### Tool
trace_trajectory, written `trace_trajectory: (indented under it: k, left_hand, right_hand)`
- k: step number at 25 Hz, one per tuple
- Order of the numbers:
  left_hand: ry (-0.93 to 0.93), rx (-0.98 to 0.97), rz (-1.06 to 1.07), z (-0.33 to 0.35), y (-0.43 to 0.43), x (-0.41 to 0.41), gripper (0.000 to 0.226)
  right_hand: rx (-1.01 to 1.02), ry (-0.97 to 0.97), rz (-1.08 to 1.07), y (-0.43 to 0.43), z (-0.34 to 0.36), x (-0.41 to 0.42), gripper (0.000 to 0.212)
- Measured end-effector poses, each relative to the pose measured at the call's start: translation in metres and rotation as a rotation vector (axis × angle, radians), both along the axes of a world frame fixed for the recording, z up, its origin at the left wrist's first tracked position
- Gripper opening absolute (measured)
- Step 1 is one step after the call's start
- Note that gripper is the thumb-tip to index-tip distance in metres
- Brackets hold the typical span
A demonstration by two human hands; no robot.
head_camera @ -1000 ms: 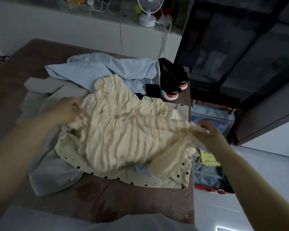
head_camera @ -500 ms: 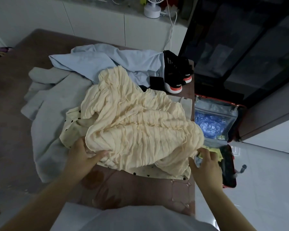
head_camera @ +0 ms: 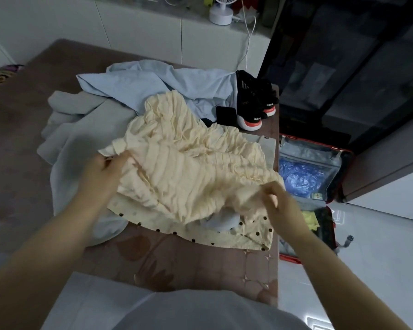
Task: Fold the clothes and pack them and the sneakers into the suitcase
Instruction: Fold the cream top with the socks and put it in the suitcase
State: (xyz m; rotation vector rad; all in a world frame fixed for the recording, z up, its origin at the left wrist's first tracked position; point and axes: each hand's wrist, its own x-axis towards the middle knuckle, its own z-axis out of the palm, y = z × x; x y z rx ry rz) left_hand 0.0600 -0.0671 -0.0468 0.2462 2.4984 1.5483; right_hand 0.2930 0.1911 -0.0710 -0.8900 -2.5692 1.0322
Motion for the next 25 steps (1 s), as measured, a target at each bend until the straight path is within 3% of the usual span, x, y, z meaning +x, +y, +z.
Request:
trace_trajectory:
  k: [2, 4, 5, 7, 9, 11, 12, 14, 16, 17, 19, 21, 23, 25]
  left_hand:
    - [-0.219, 0.014, 0.078, -0.009, -0.008, -0.011, 0.032]
    - [-0.321, -0.187, 0.010, -0.028, -0.021, -0.009, 0.036]
    - [-0.312, -0.307, -0.041, -0.040, -0.027, -0.004, 0.036]
    - [-0.222, -0.513, -0.161, -0.051, -0.040, 0.007, 0.029]
    - [-0.098, -0.533, -0.202, -0.045, -0.054, 0.019, 0.030]
    - [-0.064, -0.451, -0.040, -0.033, -0.062, 0.028, 0.028]
    - [-0.016, -0.453, 0.006, -0.032, -0.065, 0.031, 0.027]
    - [0.071, -0.559, -0.083, -0.040, -0.067, 0.042, 0.030]
    - [-0.069, -0.738, -0.265, -0.047, -0.063, 0.052, 0.036]
    - [-0.139, -0.853, -0.378, -0.050, -0.064, 0.052, 0.039]
    - [-0.198, -1.000, -0.628, -0.043, -0.070, 0.041, 0.049]
    - [-0.149, -0.935, -0.712, -0.033, -0.070, 0.017, 0.052]
    - [-0.095, -0.753, -0.544, -0.019, -0.056, -0.014, 0.052]
    - [-0.054, -0.510, -0.250, -0.010, -0.026, -0.046, 0.048]
  right_hand:
    - [-0.305, 0.161, -0.114, 0.004, 0.027, 0.002, 0.011]
    - [-0.466, 0.315, -0.191, 0.006, 0.040, 0.006, 0.025]
    - [-0.463, 0.297, -0.214, 0.005, 0.038, 0.009, 0.028]
    - [-0.353, 0.066, -0.194, 0.004, 0.021, 0.018, 0.027]
    - [-0.278, -0.328, -0.034, 0.004, -0.004, 0.032, 0.018]
    - [-0.115, -0.677, 0.251, 0.000, -0.027, 0.046, 0.050]
    - [-0.013, -0.694, 0.311, -0.003, -0.038, 0.048, 0.060]
    - [0.033, -0.498, 0.245, -0.010, -0.046, 0.044, 0.055]
    - [0.040, -0.300, 0.258, -0.018, -0.045, 0.036, 0.047]
    - [0.046, -0.342, 0.352, -0.020, -0.043, 0.030, 0.052]
    - [0.082, -0.638, 0.600, -0.026, -0.037, 0.024, 0.069]
    - [0.096, -0.881, 0.752, -0.026, -0.039, 0.020, 0.065]
    - [0.085, -0.770, 0.728, -0.030, -0.027, 0.006, 0.032]
    - [0.151, -0.592, 0.632, -0.032, -0.017, -0.017, 0.026]
